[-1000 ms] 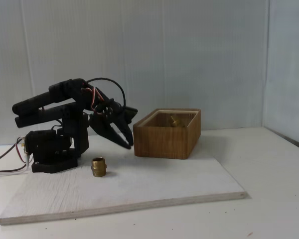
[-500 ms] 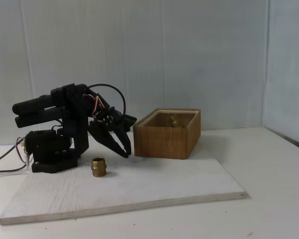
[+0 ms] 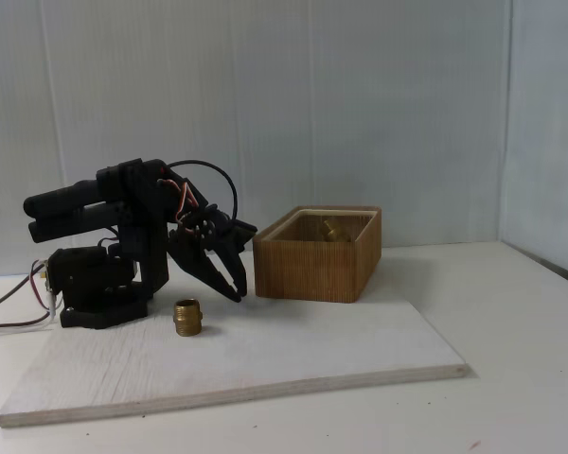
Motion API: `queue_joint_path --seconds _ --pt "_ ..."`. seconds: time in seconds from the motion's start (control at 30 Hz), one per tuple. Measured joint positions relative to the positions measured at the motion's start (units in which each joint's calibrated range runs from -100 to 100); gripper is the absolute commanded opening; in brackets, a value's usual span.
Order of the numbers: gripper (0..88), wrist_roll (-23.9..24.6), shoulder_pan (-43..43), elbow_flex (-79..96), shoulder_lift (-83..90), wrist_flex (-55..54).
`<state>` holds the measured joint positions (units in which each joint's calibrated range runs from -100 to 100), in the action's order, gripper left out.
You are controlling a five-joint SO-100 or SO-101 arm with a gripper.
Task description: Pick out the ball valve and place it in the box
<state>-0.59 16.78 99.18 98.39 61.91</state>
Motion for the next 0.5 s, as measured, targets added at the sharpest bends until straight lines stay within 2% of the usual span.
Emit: queue_joint_path --seconds 0.5 --pt "1.6 0.00 0.00 0.00 0.00 1.98"
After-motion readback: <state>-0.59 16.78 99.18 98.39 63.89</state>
